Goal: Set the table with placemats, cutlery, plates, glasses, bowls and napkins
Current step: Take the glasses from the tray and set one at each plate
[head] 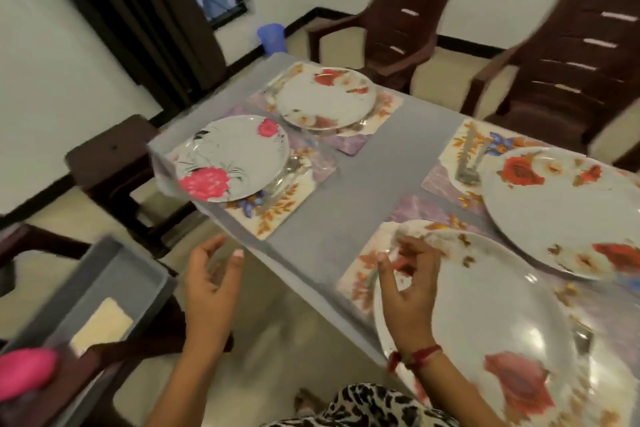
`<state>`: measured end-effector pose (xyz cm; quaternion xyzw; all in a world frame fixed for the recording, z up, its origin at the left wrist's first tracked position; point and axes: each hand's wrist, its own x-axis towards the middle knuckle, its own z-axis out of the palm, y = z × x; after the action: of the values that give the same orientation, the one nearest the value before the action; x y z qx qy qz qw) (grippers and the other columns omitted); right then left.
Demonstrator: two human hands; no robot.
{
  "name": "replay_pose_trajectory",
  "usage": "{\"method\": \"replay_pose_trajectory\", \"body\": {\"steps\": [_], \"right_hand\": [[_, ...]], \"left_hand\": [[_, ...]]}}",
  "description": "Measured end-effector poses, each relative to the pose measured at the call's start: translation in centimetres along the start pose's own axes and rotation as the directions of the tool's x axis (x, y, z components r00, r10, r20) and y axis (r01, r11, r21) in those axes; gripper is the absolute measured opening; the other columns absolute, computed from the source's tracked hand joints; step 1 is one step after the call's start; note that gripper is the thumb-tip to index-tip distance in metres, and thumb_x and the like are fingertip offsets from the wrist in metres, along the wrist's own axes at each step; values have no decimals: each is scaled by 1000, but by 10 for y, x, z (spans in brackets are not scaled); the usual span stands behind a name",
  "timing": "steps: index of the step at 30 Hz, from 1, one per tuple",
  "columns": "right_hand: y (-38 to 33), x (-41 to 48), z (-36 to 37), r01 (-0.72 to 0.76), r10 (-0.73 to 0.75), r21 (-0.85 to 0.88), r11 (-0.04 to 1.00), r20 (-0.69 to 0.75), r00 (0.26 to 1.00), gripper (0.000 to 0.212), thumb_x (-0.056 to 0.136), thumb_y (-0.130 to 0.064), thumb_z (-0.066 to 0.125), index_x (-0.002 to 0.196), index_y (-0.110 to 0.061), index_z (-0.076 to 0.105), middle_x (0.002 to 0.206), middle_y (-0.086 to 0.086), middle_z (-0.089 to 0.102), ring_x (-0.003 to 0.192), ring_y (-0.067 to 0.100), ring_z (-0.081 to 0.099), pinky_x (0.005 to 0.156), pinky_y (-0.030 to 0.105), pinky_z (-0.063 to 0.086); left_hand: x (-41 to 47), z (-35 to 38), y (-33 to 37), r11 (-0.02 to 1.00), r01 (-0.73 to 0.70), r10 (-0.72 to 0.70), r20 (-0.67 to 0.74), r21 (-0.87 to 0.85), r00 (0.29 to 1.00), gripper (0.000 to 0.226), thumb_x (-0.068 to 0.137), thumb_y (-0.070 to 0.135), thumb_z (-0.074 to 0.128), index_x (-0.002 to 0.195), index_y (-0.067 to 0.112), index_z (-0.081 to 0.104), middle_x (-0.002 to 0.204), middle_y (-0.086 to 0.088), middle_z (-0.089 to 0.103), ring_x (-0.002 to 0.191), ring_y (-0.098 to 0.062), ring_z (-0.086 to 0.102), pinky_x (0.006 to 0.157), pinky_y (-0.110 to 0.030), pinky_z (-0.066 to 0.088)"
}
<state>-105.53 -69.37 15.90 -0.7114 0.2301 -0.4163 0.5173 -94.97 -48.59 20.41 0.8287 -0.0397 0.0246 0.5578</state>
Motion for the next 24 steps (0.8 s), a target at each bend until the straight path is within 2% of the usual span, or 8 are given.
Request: {"method": "replay_pose_trajectory", "body": {"steps": [3, 5, 9, 12, 14, 17, 21, 24], "right_hand": [[-6, -9, 76, -30, 26, 40, 999, 105, 994, 28, 84, -29, 57, 111, -27, 49, 111, -13, 49, 98, 7, 51, 75, 19, 45], [-12, -14, 118, -27, 16, 69, 997, 162, 987, 30, 84, -23, 60, 112, -22, 50, 111, -19, 46, 98, 5, 51, 74, 17, 45], [-31, -26, 190, -63, 18, 145, 988, 292, 956, 31, 87, -23, 59, 116, -26, 48, 111, -21, 46, 99, 4, 51, 77, 15, 45], [-46, -34, 235, -79, -10, 206, 975, 398, 917, 29, 88, -35, 56, 115, -30, 47, 113, -11, 50, 102, 11, 52, 82, 21, 46], [-53, -38, 261, -115, -6, 230, 966, 468, 884, 29, 86, -37, 56, 114, -34, 48, 114, -10, 51, 103, 9, 51, 82, 17, 44], [-54, -42, 305, -126, -40, 254, 959, 561, 827, 28, 87, -28, 58, 111, -37, 48, 111, -9, 52, 101, 5, 51, 80, 12, 41], [-53, -49, 366, -147, -73, 268, 952, 667, 741, 25, 86, -38, 56, 108, -46, 48, 108, -4, 52, 99, 5, 52, 78, 11, 42], [-57, -56, 412, -179, -81, 272, 945, 730, 679, 30, 87, -32, 57, 108, -51, 47, 108, -9, 51, 99, 5, 52, 78, 11, 44]], "left_hand": [[29, -56, -25, 999, 15, -10, -125, 42, 992, 25, 91, 31, 59, 116, 29, 54, 125, 2, 56, 118, -20, 53, 99, -44, 46], [43, -90, -39, 998, 35, -23, -199, 58, 980, 23, 92, 25, 58, 115, 25, 55, 123, 0, 57, 117, -22, 53, 96, -39, 46], [55, -154, -73, 996, 81, -63, -319, 43, 946, 20, 90, 35, 59, 109, 32, 57, 116, 12, 60, 109, -14, 58, 88, -41, 52], [54, -191, -96, 988, 151, -145, -417, -18, 897, 19, 92, 27, 60, 111, 27, 57, 117, 2, 59, 108, -16, 59, 79, -25, 52], [55, -208, -106, 981, 189, -186, -480, -43, 857, 20, 92, 19, 59, 111, 23, 57, 117, -1, 60, 109, -16, 58, 78, -16, 49], [61, -238, -122, 970, 238, -219, -571, -44, 791, 22, 92, 17, 59, 113, 18, 58, 117, -4, 60, 109, -18, 57, 84, -22, 48], [70, -278, -136, 958, 285, -191, -684, 26, 704, 19, 92, 15, 59, 110, 20, 57, 111, -2, 59, 103, -14, 56, 88, -36, 48], [83, -303, -141, 946, 323, -217, -737, 2, 641, 19, 92, 13, 58, 110, 20, 57, 110, -2, 60, 102, -10, 56, 92, -36, 47]]}}
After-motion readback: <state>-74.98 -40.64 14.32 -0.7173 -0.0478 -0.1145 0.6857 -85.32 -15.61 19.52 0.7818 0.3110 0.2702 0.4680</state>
